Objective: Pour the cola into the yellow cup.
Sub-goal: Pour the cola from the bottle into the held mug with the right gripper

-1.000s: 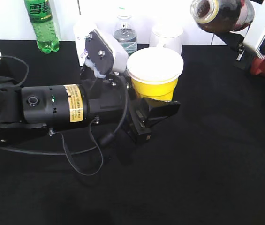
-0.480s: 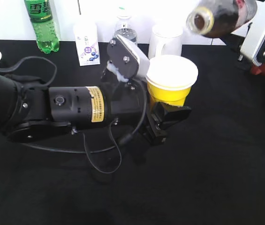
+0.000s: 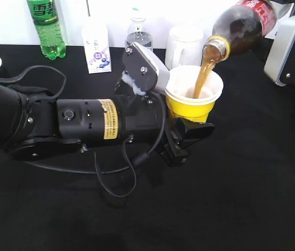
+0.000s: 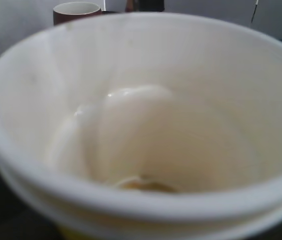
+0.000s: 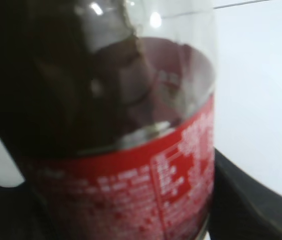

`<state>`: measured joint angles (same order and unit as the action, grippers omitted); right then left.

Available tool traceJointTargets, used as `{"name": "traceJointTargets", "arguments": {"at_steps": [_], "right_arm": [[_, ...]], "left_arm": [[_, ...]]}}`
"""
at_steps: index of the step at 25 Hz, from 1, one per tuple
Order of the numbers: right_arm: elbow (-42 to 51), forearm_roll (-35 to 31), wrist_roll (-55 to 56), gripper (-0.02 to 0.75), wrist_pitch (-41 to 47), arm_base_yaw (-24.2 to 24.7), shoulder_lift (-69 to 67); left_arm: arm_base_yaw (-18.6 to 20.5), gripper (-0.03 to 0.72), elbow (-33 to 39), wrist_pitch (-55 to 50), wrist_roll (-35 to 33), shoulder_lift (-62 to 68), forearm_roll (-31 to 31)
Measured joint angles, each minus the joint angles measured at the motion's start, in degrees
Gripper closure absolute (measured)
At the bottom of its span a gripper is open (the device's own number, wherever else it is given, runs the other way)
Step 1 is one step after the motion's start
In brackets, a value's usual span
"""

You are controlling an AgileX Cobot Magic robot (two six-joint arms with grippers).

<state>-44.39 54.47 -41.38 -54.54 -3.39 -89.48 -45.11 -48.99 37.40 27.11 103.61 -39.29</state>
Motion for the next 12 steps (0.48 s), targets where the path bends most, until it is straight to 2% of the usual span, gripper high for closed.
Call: {"name": "traceJointTargets", "arguments": {"at_steps": [12], "right_arm": [[0.0,-0.47,-1.24,0.228,0.93,0.0,0.0]], "left_arm": [[0.0,0.249,0.0,-0.3,0.0,0.0,-0.27]]}}
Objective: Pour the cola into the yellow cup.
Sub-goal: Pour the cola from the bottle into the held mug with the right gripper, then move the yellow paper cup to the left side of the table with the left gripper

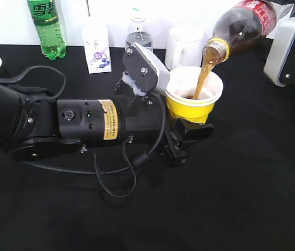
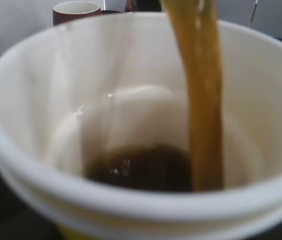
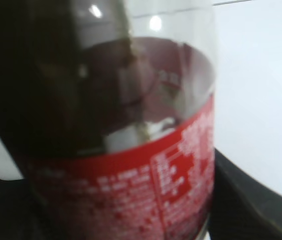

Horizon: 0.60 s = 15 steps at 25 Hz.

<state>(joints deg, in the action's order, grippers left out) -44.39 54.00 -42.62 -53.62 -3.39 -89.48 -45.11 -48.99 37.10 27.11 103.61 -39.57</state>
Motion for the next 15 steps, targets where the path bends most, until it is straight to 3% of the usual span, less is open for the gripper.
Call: {"name": "traceJointTargets", "arguments": {"at_steps": [6,15], "right_arm": [[0.0,0.0,0.83,0.228,0.23,0.0,0.0],[0.0,4.68,41.72,0.228,-0.15,0.0,0.0]], "left_arm": [[0.0,0.249,0.0,-0.12,0.0,0.0,-0.01],[0.0,0.249,-1.19,0.35,0.0,0.04,0.16]]}}
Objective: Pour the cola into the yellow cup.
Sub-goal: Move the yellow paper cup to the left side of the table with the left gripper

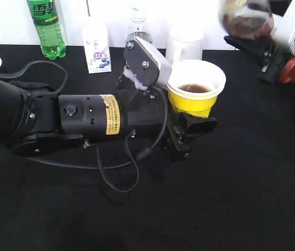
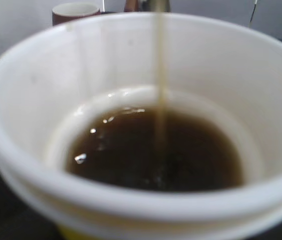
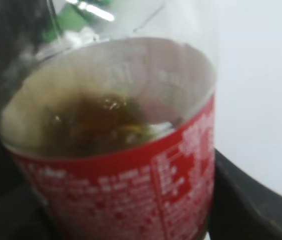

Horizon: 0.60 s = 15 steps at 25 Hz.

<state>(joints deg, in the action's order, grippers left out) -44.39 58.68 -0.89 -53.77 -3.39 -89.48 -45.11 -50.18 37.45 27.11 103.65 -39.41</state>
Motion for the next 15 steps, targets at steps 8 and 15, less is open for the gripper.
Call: {"name": "traceJointTargets", "arguments": {"at_steps": [8,15], "right_arm": [[0.0,0.07,39.03,0.228,-0.05,-0.04,0.0],[0.0,0.01,39.26,0.228,-0.83,-0.04,0.0]], "left_arm": [[2.96,0.249,0.0,4.99,0.0,0.0,0.0],[13.81,0.249,0.0,6.8,0.0,0.0,-0.19]]}}
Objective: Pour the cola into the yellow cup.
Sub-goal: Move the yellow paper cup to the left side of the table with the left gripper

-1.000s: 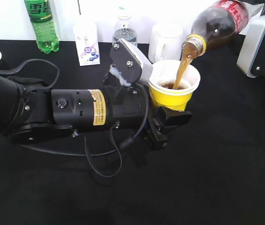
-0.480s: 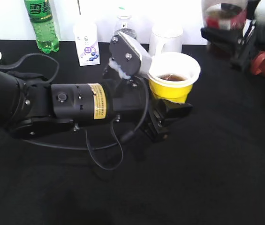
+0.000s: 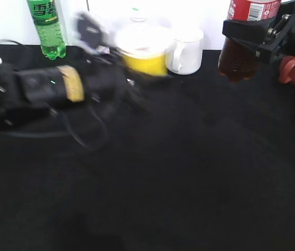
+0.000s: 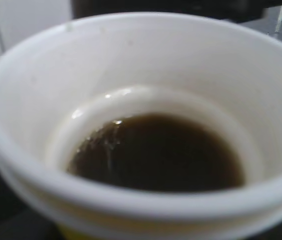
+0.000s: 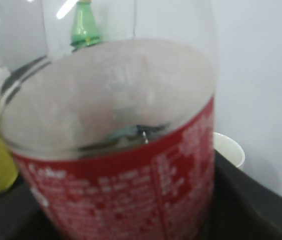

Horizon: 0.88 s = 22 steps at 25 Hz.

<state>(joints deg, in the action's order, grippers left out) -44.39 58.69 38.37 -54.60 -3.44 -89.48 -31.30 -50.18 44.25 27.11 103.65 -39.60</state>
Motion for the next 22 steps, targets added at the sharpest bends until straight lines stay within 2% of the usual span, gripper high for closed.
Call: {"name": "traceJointTargets", "arguments": {"at_steps": [5,9,14,22], "right_arm": [[0.0,0.0,0.0,0.228,-0.07,0.0,0.0],[0.0,0.0,0.0,0.228,-0.07,0.0,0.0],[0.0,0.0,0.0,0.228,-0.07,0.0,0.0],[0.0,0.0,0.02,0.228,-0.07,0.0,0.0]], "left_arm": [[10.13,0.249,0.0,-2.03,0.0,0.0,-0.38],[15.3,0.249,0.0,-6.14,-1.66,0.07,0.07],[16.83,0.249,0.0,-3.84,-5.0,5.34,1.77],[16.85,0.249,-0.02,1.87,-14.82,13.72,18.12]]}}
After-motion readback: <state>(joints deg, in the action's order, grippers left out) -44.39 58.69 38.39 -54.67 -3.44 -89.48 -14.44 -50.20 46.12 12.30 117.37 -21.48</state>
